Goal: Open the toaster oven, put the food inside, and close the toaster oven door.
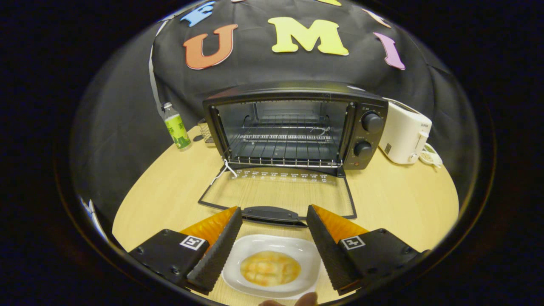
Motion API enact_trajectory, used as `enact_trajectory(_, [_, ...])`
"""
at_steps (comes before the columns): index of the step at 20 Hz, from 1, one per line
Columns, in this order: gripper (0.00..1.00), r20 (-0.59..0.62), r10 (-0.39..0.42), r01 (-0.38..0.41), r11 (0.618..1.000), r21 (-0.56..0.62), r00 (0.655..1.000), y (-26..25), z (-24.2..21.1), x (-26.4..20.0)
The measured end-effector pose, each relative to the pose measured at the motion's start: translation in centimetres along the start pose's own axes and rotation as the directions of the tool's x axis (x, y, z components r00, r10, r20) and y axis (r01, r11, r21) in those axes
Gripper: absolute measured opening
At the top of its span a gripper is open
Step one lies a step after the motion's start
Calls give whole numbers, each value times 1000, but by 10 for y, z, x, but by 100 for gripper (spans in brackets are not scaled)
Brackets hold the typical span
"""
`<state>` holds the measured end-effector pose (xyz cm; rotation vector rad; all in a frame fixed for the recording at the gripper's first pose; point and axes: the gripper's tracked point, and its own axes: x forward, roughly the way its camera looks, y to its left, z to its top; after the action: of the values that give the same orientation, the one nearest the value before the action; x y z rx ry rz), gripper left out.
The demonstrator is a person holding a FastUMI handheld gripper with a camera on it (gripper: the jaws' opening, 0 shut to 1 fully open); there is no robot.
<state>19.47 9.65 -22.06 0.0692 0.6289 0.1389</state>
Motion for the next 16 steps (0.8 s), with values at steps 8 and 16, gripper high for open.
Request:
enact_trajectory(8, [100,303,23,3,996,-84,953,13,27,-85])
enact_trajectory(16, [100,408,18,24,995,-98,913,26,-11,-125])
